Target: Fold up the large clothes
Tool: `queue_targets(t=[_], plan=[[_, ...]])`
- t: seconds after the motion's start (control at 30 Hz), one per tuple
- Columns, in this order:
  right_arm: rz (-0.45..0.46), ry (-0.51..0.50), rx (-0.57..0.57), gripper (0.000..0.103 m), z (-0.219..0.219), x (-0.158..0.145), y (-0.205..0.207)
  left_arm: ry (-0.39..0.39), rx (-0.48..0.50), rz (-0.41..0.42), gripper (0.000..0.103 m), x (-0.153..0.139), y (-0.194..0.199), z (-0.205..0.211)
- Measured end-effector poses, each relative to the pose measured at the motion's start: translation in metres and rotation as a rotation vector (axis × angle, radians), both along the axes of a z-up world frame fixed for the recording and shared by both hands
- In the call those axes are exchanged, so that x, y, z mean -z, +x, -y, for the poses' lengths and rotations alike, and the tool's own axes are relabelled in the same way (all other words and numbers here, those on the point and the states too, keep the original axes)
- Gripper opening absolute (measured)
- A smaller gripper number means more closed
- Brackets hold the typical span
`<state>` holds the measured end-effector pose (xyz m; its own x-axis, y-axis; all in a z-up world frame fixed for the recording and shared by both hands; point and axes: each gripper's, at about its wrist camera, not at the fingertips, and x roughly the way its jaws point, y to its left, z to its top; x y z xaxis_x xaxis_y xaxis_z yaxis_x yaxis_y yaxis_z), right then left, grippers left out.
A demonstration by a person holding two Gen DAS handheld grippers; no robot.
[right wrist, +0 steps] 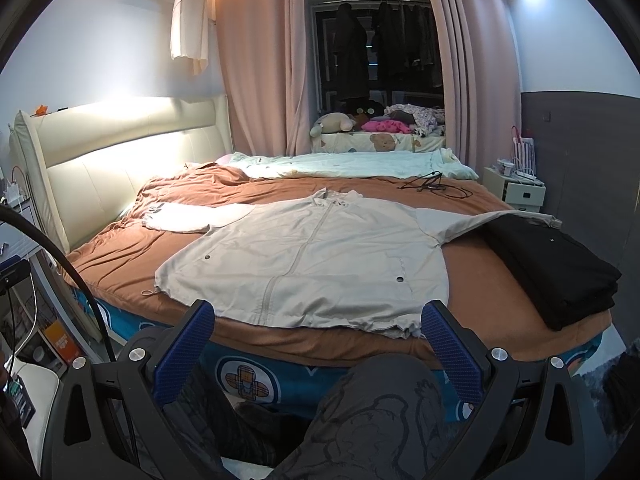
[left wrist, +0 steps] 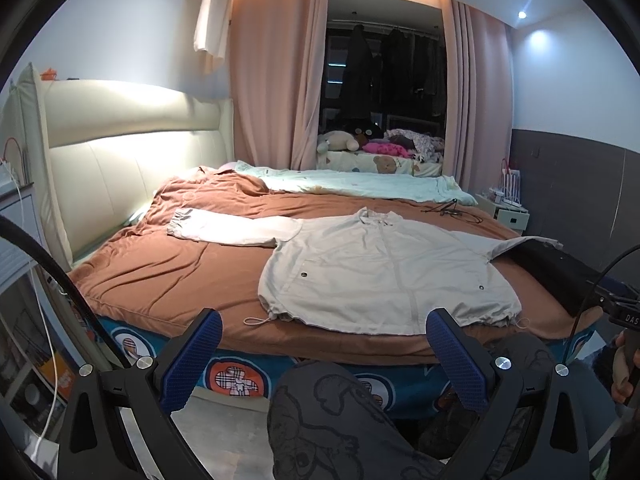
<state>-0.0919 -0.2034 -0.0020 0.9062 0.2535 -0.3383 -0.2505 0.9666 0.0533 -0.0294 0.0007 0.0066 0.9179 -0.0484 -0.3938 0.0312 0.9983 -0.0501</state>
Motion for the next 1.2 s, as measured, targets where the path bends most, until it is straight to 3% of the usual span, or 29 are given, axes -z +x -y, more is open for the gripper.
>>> queue_targets(t=[0.4, 0.6, 0.87, 1.2], plan=[[0.006, 0.006, -0.010, 0.103, 0.000, -0.001, 0.006, -0.019, -0.002, 0.008, 0.102, 0.002, -0.006, -0.005], [-0.008, -0.007, -0.021, 0.103, -0.008, 0.001, 0.035, -0.033, -0.026, 0.010, 0.102, 0.001, 0.007, -0.017], [-0.053, -0.001, -0.049, 0.103, -0.023, -0.001, 0.115, -0.045, -0.104, -0.023, 0.102, 0.005, 0.070, -0.042], [-0.094, -0.011, -0.100, 0.103, -0.043, -0.007, 0.232, -0.027, -0.177, -0.102, 0.103, 0.015, 0.175, -0.072]])
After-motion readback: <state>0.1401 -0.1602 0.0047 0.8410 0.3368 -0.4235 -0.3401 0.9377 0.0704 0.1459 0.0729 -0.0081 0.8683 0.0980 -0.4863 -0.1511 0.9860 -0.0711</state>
